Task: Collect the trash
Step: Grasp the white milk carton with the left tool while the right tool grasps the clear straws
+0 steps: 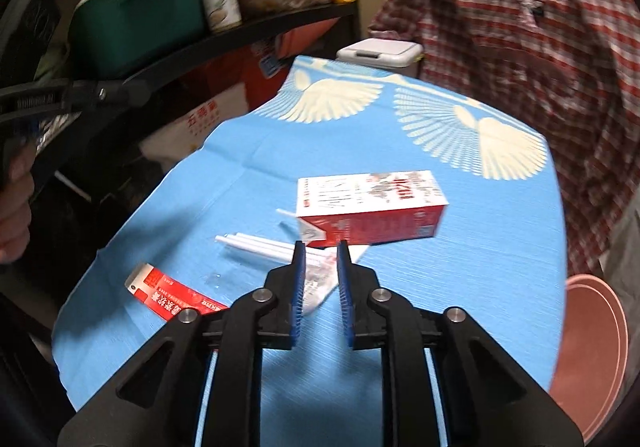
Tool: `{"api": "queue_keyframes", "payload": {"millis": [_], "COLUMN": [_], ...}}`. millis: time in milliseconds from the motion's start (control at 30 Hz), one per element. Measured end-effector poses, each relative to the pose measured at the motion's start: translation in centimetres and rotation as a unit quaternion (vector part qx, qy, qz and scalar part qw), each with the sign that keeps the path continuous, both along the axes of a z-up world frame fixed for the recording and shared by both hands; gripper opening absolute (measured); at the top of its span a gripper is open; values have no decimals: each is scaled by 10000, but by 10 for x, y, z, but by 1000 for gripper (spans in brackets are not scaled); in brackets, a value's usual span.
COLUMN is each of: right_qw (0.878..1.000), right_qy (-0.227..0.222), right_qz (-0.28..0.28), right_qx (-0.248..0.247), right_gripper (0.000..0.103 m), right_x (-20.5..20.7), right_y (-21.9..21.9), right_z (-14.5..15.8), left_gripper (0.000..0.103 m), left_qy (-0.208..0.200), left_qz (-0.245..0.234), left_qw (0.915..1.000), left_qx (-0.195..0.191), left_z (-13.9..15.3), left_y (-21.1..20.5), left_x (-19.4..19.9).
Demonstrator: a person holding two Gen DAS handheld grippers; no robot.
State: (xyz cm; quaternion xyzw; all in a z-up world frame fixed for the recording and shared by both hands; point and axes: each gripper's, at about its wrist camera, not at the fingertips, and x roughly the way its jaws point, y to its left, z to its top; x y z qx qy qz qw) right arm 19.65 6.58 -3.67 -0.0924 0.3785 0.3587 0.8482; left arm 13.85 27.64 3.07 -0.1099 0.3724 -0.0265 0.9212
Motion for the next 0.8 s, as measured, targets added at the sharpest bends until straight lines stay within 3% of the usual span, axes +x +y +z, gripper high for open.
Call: {"api": "queue_keyframes", "payload": {"millis": [167,433,533,667,800], "right_qw": [9984,9941,9932,9920,9901], "right_qy": [-182,-385,-410,-401,-418], "right_qz": [374,673,741,852,1050], "right_qx": [-396,-754,-805,-846,-830], "right_gripper": [41,42,36,15,7], "right_x": [-3,-3,-3,-2,-7], "right_y": [19,36,37,31,24], "right_z": [-16,-28,-30,-31,-29], "left_gripper": [9,9,9,9,9], "left_qy": [29,111,150,186,239], "left_qz": [44,7,-20,-43,-37], "left_qw": [10000,9999,9998,9997,9994], "left_qx": [-83,-130,-140,-173,-236], "left_z": [-4,-12,-16,-19,-24], "left_y": [6,6,4,4,4], "left_x": [6,16,22,29,36]}}
